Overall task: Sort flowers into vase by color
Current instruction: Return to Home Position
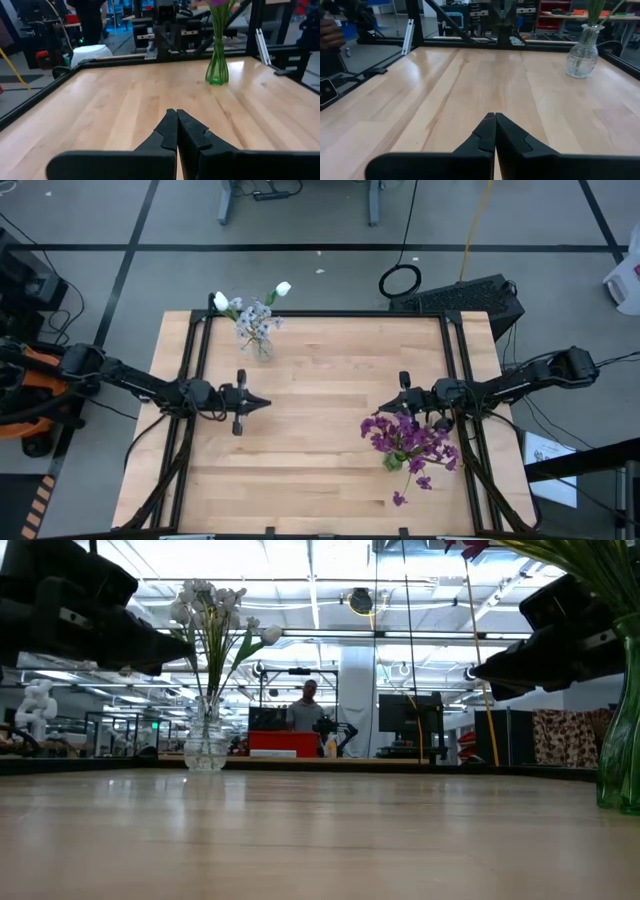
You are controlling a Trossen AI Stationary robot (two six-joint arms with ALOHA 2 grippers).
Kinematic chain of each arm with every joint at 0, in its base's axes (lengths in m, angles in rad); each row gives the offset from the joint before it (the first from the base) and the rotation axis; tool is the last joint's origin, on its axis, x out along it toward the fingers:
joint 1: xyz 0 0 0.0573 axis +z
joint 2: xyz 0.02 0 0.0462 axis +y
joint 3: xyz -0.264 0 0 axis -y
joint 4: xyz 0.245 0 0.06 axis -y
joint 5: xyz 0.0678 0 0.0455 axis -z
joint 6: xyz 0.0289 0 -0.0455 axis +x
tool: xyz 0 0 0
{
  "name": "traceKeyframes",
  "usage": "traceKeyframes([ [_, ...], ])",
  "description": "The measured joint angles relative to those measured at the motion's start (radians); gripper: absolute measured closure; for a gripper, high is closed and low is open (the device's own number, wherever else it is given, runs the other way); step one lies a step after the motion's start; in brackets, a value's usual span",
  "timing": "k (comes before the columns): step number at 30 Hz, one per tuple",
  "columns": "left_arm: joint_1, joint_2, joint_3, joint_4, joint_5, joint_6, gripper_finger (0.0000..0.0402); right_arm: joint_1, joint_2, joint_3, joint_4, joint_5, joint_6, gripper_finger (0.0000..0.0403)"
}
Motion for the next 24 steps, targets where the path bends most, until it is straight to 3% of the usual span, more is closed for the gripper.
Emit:
traceKeyframes([
  [12,0.000,-0.046,0.000,-0.043,-0.066,-0.026,0.0400,0.000,-0.027,0.001,-0.043,0.002,-0.002,0.0403],
  [24,0.000,-0.159,-0.001,-0.174,-0.065,-0.015,0.0400,-0.001,-0.182,0.001,-0.187,0.003,-0.033,0.0403],
])
